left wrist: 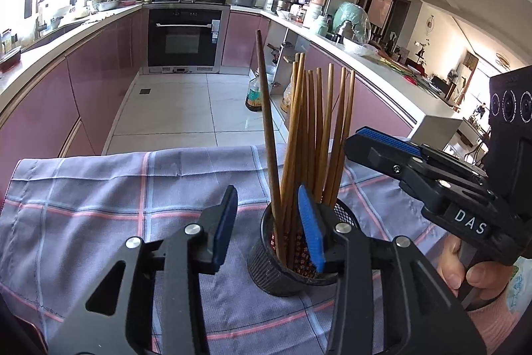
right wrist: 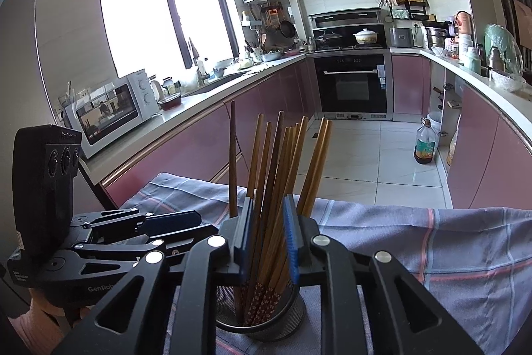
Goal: Organize utensils
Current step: 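Open both grippers and pull them back from the mesh cup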
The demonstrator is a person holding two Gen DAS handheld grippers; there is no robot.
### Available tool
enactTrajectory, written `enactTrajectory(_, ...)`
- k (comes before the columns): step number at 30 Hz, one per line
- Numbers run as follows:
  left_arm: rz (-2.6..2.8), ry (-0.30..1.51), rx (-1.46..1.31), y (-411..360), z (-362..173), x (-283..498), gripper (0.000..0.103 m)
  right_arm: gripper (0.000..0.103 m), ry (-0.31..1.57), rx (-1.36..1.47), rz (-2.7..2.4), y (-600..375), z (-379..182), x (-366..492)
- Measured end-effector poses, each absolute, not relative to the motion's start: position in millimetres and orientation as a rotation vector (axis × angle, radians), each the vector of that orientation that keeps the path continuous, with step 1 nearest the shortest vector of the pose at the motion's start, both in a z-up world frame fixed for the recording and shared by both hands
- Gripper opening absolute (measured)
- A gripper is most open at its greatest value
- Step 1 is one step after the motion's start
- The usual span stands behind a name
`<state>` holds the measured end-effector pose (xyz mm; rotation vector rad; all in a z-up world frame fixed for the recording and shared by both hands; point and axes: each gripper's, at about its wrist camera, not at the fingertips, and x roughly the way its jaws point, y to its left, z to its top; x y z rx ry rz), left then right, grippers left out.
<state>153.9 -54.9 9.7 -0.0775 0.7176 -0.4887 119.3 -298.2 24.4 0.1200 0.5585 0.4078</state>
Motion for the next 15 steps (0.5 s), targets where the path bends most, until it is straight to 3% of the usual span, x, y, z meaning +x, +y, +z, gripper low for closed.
enactTrajectory(3, -0.465, 0.688, -0.087, -46.8, 7.6, 143.5, 0.056, 0.025, 0.553, 0.121, 0.408, -298.5, 23.1, 111.9)
enactTrajectory(11, -0.366, 0.572, -0.094, -22.9, 6.3, 107.1, 0.093, 0.068, 0.482, 0.069, 0.351, -293.0, 19.6, 77.3)
enactTrajectory(15, -0.313, 0.509, -0.092, -9.6, 9.8, 82.8, 0.097, 0.085, 0.452, 0.053, 0.318, -290.6, 13.9, 58.9)
